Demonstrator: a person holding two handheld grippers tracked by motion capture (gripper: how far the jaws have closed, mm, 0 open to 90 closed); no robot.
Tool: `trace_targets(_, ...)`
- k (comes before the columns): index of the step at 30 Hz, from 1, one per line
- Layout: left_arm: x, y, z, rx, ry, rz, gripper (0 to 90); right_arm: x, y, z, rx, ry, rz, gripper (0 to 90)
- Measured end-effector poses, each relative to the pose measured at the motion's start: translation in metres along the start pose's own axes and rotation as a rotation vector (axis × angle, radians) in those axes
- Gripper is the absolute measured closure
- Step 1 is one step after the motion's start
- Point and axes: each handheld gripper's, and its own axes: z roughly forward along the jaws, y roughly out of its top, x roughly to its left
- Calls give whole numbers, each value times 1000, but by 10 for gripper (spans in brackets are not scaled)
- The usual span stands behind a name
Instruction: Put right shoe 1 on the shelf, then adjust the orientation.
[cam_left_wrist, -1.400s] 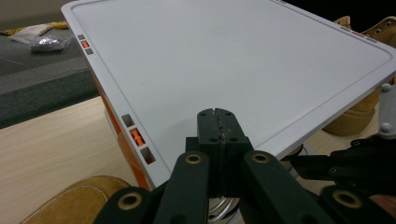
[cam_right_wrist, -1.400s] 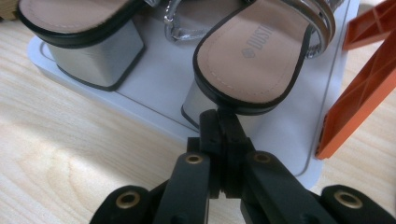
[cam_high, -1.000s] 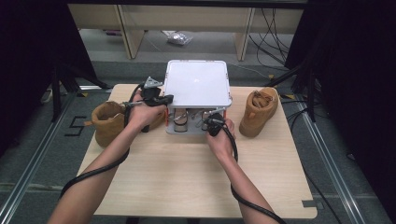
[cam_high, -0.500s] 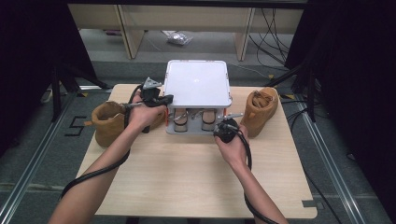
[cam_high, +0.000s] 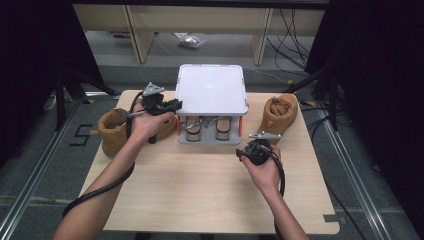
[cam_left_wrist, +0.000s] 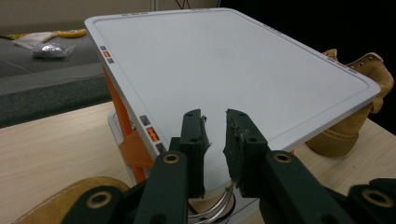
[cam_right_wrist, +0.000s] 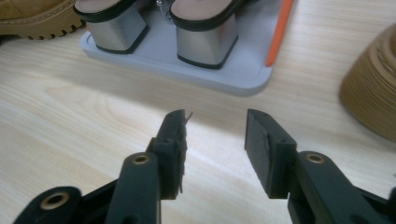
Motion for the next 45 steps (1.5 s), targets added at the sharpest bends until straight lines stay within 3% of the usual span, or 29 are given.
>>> trace_targets(3,5,-4,-18,-9,16,11,669,-2,-10,-7,-18,-7,1,550)
trace_targets(5,6,-5,-21,-10,18,11,630,0,-13,-11,-11,-30,4,535)
trace_targets(6,9,-7,-30,-16,30,10,607,1,-16,-13,-19,-47,-23,531)
trace_targets(8,12,-9,-38,-22,40,3,593,1,-19,-13,-30,-23,-26,526)
trace_targets(9,13,-10,-43,-24,44,-5,585,5,-20,-15,-18,-28,16,523)
trace_targets(10,15,-11,-45,-24,48,-9,577,3,-22,-15,-37,-32,-26,519)
trace_targets(12,18,-12,-51,-20,54,-23,555,3,-25,-16,-41,-9,-18,517)
trace_targets(14,22,-13,-58,-25,70,-32,546,4,-27,-18,-22,-31,-23,513)
trace_targets(16,26,-15,-63,-22,83,-41,530,2,-29,-20,-30,-15,-11,503)
trace_targets(20,30,-19,-74,-23,93,-50,517,2,-31,-24,-30,-28,-5,501)
trace_targets(21,31,-20,-77,-26,97,-54,515,5,-31,-25,-24,-33,31,501)
trace_targets(22,32,-21,-79,-26,101,-54,514,1,-31,-25,-35,-27,-10,499)
trace_targets(23,32,-21,-79,-26,101,-54,514,4,-31,-26,-22,-17,29,498)
trace_targets(24,34,-22,-84,-29,108,-65,514,1,-31,-27,-29,-23,0,498)
trace_targets(27,37,-24,-88,-26,123,-65,513,0,-30,-26,-48,-6,3,496)
trace_targets(32,44,-28,-97,-22,143,-78,514,0,-33,-26,-31,-1,15,490)
trace_targets(39,52,-35,-103,-5,151,-94,517,0,-34,-27,-20,-21,11,483)
trace_targets(41,55,-37,-106,-4,156,-106,524,3,-35,-26,-1,-16,41,480)
trace_targets(42,57,-37,-109,-5,162,-110,530,1,-36,-25,-21,-4,21,478)
trace_targets(45,59,-37,-112,-13,168,-114,530,3,-36,-26,-7,-14,9,477)
